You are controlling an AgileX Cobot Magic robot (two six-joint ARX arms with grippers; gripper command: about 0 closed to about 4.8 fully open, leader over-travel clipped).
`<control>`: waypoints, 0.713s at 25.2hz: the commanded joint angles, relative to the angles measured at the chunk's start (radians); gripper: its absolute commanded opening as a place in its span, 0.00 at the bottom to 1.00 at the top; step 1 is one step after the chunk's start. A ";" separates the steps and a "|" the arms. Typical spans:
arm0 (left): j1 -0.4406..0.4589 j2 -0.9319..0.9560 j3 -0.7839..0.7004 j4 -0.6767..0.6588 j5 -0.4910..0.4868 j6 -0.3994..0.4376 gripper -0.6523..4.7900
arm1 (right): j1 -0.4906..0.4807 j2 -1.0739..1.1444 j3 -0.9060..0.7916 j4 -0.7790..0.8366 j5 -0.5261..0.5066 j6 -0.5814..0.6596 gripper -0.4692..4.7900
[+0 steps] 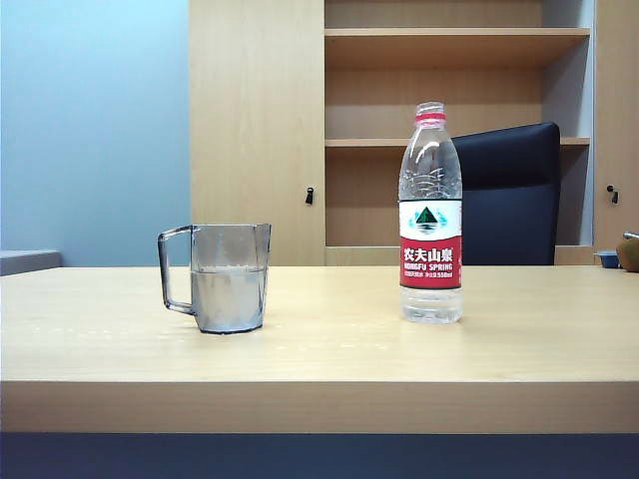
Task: Pick up the mineral water bottle on the table and pour water into the mug until it's half full.
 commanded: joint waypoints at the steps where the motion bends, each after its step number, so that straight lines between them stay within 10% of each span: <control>1: 0.000 0.001 -0.002 0.003 -0.003 0.001 0.11 | 0.000 -0.003 -0.037 -0.001 -0.100 0.003 0.09; 18: 0.000 0.001 -0.002 0.003 -0.003 0.001 0.11 | -0.002 -0.003 -0.058 0.006 -0.125 -0.008 0.09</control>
